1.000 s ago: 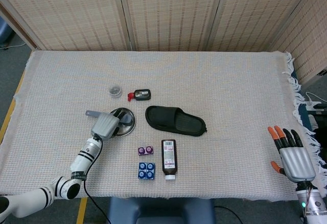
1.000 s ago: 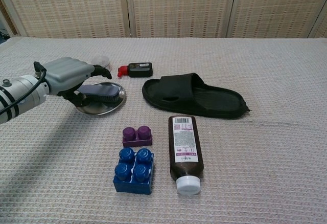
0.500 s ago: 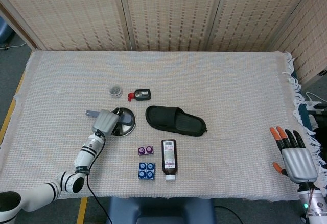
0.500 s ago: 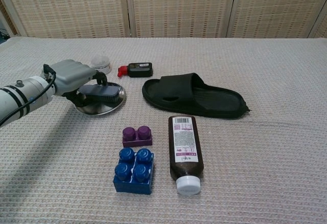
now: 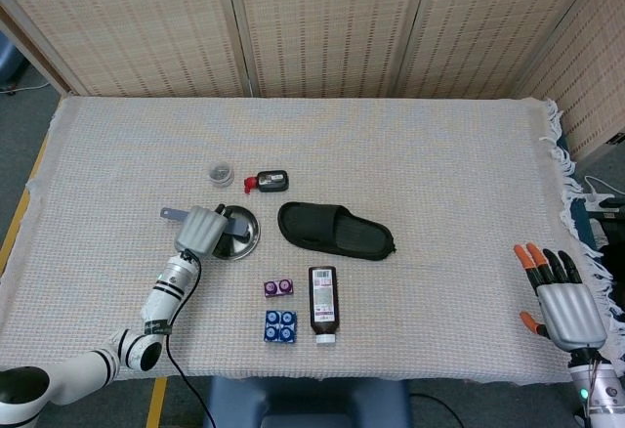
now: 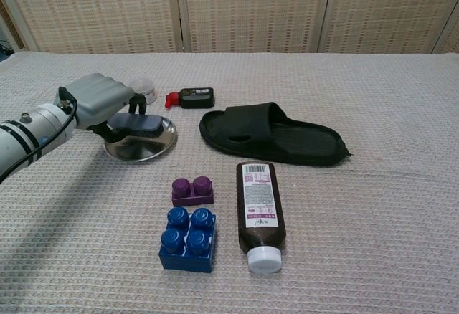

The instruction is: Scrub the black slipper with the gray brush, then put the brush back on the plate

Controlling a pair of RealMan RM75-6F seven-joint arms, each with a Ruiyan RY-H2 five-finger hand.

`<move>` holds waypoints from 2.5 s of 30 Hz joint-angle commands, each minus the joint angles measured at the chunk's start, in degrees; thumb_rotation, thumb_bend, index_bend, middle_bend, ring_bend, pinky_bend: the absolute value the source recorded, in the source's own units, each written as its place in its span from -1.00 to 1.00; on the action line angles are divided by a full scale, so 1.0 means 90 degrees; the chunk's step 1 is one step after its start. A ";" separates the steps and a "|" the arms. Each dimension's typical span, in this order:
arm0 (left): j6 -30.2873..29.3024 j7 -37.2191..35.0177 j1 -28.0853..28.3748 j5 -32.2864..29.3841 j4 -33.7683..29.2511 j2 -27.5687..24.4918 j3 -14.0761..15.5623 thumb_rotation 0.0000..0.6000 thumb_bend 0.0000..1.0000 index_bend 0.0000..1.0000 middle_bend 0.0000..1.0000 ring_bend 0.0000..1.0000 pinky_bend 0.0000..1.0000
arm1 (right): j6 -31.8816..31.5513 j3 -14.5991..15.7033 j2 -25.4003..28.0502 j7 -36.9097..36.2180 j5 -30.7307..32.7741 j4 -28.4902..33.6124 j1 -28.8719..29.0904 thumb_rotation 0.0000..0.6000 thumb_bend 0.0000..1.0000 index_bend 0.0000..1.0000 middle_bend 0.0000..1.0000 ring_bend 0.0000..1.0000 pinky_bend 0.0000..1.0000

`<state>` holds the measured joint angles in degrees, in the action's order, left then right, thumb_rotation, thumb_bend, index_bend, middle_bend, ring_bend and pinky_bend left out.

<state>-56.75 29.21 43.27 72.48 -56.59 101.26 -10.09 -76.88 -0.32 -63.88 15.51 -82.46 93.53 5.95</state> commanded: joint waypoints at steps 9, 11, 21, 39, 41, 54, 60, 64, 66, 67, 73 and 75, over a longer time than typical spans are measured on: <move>-0.0446 0.0906 0.0001 -0.0239 -0.1721 -0.0713 -0.0269 1.00 -0.12 -0.06 -0.06 0.50 0.90 | 0.1616 -0.0538 -0.0368 -0.0140 0.0296 -0.0410 0.1274 1.00 -0.54 -1.00 -1.00 -1.00 -1.00; -0.0451 0.1096 0.0010 -0.0375 -0.1994 -0.0789 -0.0311 1.00 -0.12 -0.07 -0.06 0.50 0.90 | 0.2091 -0.0676 -0.0471 -0.0164 0.0482 -0.0493 0.1615 1.00 -0.40 -1.00 -1.00 -1.00 -1.00; -0.0520 0.1748 0.0148 -0.0990 -0.2846 -0.1085 -0.0518 1.00 -0.13 -0.08 -0.08 0.50 0.91 | 0.3828 -0.0860 -0.1430 -0.0046 0.0931 -0.1201 0.3009 1.00 0.09 -1.00 -1.00 -1.00 -1.00; -0.0239 0.2189 0.0890 -0.1829 -0.3020 -0.0510 -0.0634 1.00 -0.13 -0.10 -0.08 0.50 0.91 | 0.4646 -0.0532 -0.2586 0.0377 0.1402 -0.2151 0.3948 1.00 0.17 -1.00 -1.00 -1.00 -1.00; -0.0196 0.2202 0.1000 -0.1875 -0.2957 -0.0423 -0.0647 1.00 -0.12 -0.10 -0.09 0.50 0.91 | 0.4703 -0.0474 -0.2570 0.0489 0.1484 -0.2108 0.4008 1.00 0.19 -1.00 -1.00 -1.00 -1.00; -0.0187 0.1815 0.1420 -0.1805 -0.2265 0.0213 -0.0675 1.00 -0.12 -0.11 -0.10 0.50 0.91 | 0.4631 -0.0233 -0.2331 0.0764 0.1777 -0.1708 0.4164 1.00 0.23 -1.00 -1.00 -1.00 -1.00; -0.0400 0.1802 0.1526 -0.1546 -0.1846 0.0627 -0.0545 1.00 -0.12 -0.12 -0.10 0.50 0.91 | 0.4618 -0.0162 -0.2370 0.0751 0.1865 -0.1735 0.4222 1.00 0.23 -1.00 -1.00 -1.00 -1.00; -0.0442 0.1793 0.1574 -0.1418 -0.1614 0.0768 -0.0494 1.00 -0.12 -0.12 -0.10 0.50 0.91 | 0.4612 -0.0120 -0.2387 0.0733 0.1884 -0.1757 0.4266 1.00 0.23 -1.00 -1.00 -1.00 -1.00; -0.0413 0.1773 0.1579 -0.1406 -0.1517 0.0799 -0.0476 1.00 -0.12 -0.11 -0.10 0.50 0.91 | 0.4602 -0.0106 -0.2387 0.0723 0.1892 -0.1756 0.4285 1.00 0.23 -1.00 -1.00 -1.00 -1.00; -0.0398 0.1772 0.1577 -0.1409 -0.1472 0.0805 -0.0466 1.00 -0.12 -0.11 -0.10 0.50 0.91 | 0.4595 -0.0099 -0.2386 0.0721 0.1892 -0.1755 0.4293 1.00 0.23 -1.00 -1.00 -1.00 -1.00; -0.0275 0.1806 0.1571 -0.1448 -0.1110 0.0870 -0.0395 1.00 -0.13 -0.11 -0.10 0.50 0.91 | 0.4549 -0.0062 -0.2385 0.0678 0.1915 -0.1740 0.4322 1.00 0.23 -1.00 -1.00 -1.00 -1.00; -0.0248 0.1823 0.1567 -0.1486 -0.0994 0.0898 -0.0398 1.00 -0.13 -0.11 -0.10 0.50 0.91 | 0.4536 -0.0043 -0.2383 0.0675 0.1915 -0.1738 0.4326 1.00 0.23 -1.00 -1.00 -1.00 -1.00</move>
<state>-59.26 45.47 57.40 59.36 -66.12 109.11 -13.74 -36.03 -0.71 -85.33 21.59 -65.23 77.88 44.88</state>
